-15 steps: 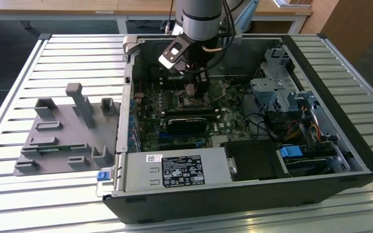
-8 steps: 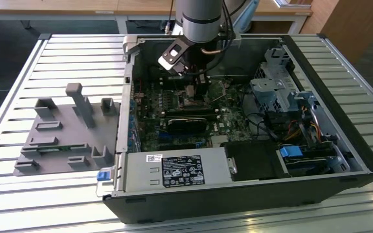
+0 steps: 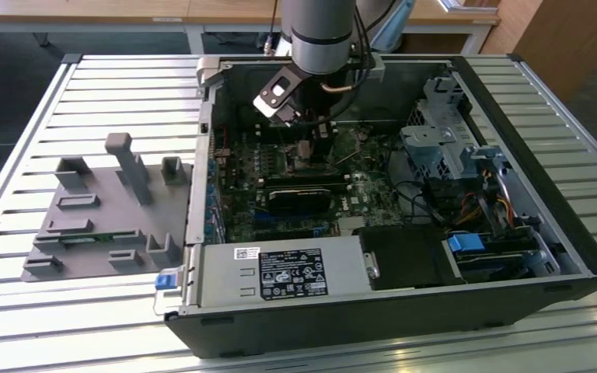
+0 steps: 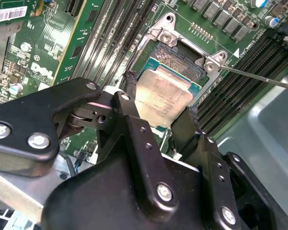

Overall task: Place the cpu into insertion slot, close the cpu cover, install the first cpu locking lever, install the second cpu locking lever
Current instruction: 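Place the cpu into insertion slot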

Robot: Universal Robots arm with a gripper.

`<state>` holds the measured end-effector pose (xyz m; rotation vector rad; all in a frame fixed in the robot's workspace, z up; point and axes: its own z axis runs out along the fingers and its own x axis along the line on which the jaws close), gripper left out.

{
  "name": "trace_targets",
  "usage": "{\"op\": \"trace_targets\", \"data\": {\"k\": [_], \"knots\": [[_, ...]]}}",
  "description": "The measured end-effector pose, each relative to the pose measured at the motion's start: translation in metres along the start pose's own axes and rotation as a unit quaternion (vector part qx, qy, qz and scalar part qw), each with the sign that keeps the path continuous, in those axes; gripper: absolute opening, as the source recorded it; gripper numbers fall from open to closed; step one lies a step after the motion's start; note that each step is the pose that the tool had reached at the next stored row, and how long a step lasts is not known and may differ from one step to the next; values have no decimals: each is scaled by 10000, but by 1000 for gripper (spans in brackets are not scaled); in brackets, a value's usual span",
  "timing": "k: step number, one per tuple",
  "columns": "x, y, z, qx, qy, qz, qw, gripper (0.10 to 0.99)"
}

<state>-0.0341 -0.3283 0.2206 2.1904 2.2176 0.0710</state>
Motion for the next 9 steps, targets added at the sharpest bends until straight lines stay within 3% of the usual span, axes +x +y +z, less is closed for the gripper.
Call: {"op": "trace_targets", "data": {"k": [9], "knots": [[2, -9, 49, 0, 0, 0, 10000, 541]]}}
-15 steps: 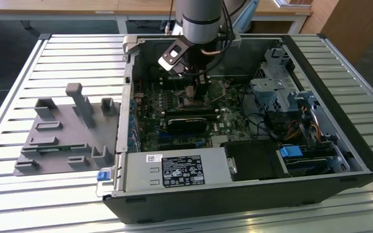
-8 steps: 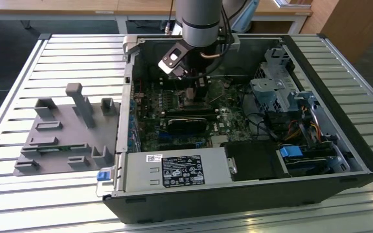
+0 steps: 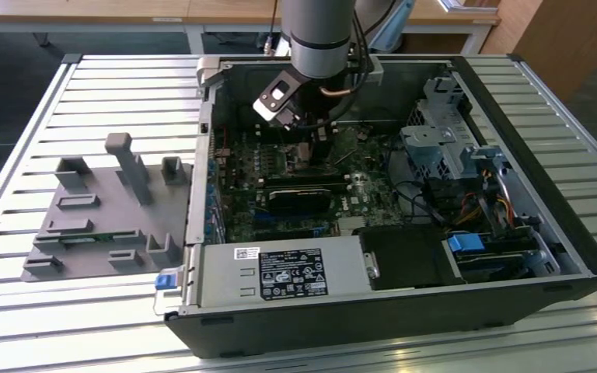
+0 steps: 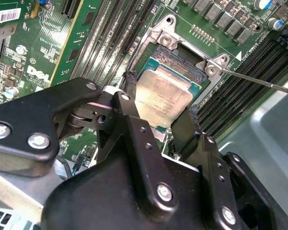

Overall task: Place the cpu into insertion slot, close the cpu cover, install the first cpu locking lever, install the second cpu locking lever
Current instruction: 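Place the cpu into insertion slot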

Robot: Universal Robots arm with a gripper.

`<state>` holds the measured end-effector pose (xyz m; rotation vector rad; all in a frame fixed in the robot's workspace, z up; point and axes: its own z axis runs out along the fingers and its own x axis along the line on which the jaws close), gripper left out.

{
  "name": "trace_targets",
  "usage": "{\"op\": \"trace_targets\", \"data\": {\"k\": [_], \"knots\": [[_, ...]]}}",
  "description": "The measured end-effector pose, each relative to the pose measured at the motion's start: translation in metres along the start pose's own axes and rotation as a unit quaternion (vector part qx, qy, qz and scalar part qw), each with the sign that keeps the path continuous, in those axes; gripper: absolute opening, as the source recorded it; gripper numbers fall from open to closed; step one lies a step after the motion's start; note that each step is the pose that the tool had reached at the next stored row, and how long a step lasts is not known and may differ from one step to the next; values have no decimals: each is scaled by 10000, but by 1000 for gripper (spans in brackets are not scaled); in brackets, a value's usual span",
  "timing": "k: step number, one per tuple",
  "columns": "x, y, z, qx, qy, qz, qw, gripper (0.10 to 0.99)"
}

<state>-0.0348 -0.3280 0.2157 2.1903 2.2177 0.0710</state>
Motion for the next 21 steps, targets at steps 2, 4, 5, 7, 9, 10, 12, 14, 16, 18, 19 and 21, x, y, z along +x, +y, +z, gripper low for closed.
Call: {"op": "trace_targets", "data": {"k": [2, 4, 5, 7, 9, 10, 12, 14, 16, 18, 19, 21], "knots": [[1, -1, 1, 0, 1, 0, 10000, 541], [3, -1, 1, 0, 0, 0, 10000, 541], [5, -1, 1, 0, 0, 0, 10000, 541], [7, -5, 1, 0, 0, 1, 10000, 541], [10, -7, 0, 0, 0, 0, 10000, 541], [13, -9, 1, 0, 0, 0, 10000, 541], [19, -13, 1, 0, 0, 0, 10000, 541], [27, -16, 2, 0, 0, 0, 10000, 541], [40, -18, 7, 0, 0, 0, 10000, 541], [52, -20, 18, 0, 1, 2, 10000, 541], [58, -20, 27, 0, 1, 2, 10000, 541], [73, -21, 49, 0, -5, 4, 10000, 541]]}}
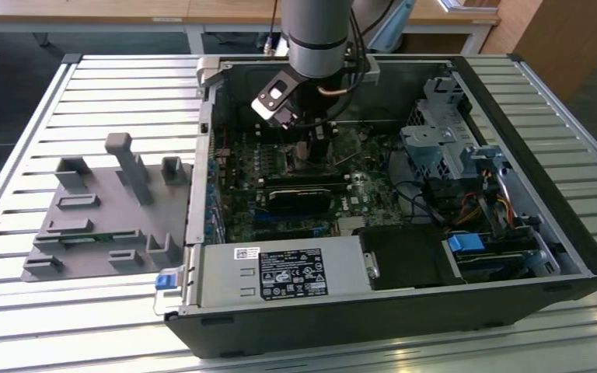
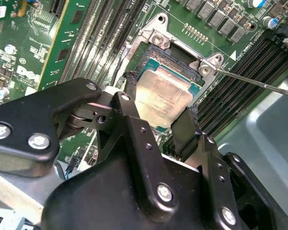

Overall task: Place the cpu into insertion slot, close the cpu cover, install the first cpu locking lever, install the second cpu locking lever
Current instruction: 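Place the cpu into insertion slot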

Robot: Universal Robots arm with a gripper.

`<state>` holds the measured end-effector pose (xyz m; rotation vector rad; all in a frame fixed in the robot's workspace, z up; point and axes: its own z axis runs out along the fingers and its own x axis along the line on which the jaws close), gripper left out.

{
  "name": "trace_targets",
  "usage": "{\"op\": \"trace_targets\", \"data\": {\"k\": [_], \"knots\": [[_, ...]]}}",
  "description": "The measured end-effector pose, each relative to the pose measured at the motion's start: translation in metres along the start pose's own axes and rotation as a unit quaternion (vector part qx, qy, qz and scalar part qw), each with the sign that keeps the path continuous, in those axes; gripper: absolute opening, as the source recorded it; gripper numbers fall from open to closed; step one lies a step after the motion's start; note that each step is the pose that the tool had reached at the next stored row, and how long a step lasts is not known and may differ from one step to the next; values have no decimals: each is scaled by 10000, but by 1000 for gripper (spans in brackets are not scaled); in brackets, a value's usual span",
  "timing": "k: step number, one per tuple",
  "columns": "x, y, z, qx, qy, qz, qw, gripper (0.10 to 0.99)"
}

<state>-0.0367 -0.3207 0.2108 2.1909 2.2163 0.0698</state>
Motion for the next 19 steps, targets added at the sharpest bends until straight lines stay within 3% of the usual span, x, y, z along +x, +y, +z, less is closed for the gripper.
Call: {"op": "trace_targets", "data": {"k": [6, 19], "knots": [[10, -3, 70, 0, -14, -1, 10000, 541], [9, -15, 132, 0, -14, 1, 10000, 541]]}}
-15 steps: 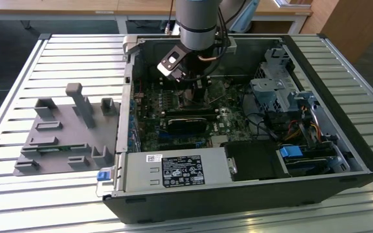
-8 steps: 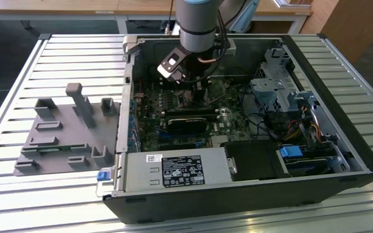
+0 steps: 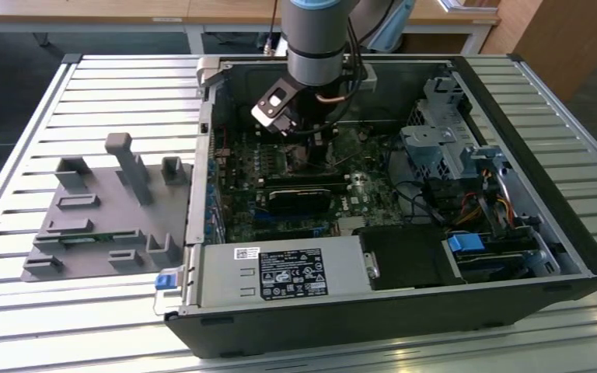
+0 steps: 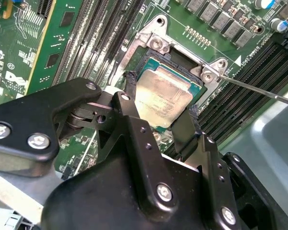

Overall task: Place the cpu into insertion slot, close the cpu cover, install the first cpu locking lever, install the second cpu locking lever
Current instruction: 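Place the cpu into insertion slot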

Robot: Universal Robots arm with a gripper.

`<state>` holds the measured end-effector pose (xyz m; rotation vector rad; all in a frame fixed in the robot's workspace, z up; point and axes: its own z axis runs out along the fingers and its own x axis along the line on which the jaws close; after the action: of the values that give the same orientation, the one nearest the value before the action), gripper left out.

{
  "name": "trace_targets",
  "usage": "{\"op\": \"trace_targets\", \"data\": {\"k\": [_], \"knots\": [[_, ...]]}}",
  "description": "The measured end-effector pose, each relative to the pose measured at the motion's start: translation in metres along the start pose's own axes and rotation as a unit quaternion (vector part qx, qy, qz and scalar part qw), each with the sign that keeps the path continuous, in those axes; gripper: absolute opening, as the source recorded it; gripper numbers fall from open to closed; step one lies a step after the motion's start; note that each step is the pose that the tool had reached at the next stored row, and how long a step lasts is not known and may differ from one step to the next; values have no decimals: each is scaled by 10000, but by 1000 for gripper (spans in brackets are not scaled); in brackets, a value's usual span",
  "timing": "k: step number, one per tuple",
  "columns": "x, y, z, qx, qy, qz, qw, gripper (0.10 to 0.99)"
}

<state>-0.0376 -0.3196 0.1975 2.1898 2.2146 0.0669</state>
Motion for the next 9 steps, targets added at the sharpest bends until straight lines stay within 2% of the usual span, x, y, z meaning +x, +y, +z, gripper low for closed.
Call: {"op": "trace_targets", "data": {"k": [9], "knots": [[11, -4, 40, 1, -3, 23, 10000, 541]]}}
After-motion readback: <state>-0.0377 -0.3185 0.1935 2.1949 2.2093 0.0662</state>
